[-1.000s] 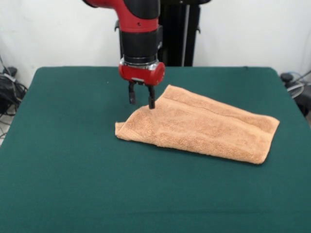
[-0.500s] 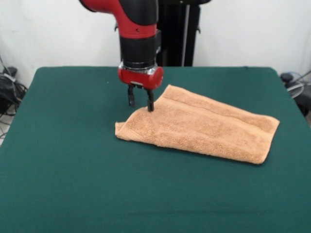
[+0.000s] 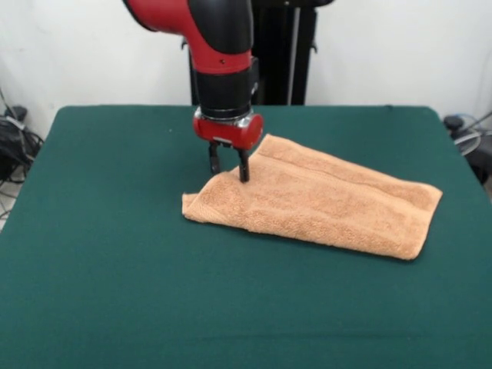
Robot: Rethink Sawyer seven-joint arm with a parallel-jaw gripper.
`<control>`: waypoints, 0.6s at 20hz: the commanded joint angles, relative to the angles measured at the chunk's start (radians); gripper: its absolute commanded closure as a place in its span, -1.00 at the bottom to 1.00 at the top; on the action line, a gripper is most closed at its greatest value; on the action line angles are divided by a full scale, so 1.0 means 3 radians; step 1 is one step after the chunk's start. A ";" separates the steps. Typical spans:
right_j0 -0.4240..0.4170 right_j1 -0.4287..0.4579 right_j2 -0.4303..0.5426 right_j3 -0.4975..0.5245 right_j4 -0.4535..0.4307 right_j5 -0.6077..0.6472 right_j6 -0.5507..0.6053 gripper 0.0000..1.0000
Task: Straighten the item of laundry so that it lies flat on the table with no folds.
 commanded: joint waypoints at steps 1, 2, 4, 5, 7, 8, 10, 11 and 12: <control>0.0046 0.0111 0.0058 -0.0295 -0.0049 -0.0097 0.0589 -1.00; 0.0042 0.0120 0.0060 -0.0304 -0.0053 -0.0101 0.0588 -1.00; 0.0040 0.0136 0.0060 -0.0321 -0.0069 -0.0134 0.0591 -1.00; 0.0065 0.0134 0.0033 -0.0336 -0.0084 -0.0169 0.0580 -1.00; 0.0082 0.0127 0.0015 -0.0340 -0.0088 -0.0205 0.0588 -1.00; 0.0091 0.0124 0.0006 -0.0342 -0.0090 -0.0223 0.0592 1.00; 0.0091 0.0095 0.0020 -0.0312 -0.0047 -0.0198 0.0639 1.00; 0.0108 0.0087 0.0009 -0.0305 -0.0026 -0.0187 0.0648 1.00; 0.0120 0.0087 0.0002 -0.0297 -0.0020 -0.0194 0.0656 1.00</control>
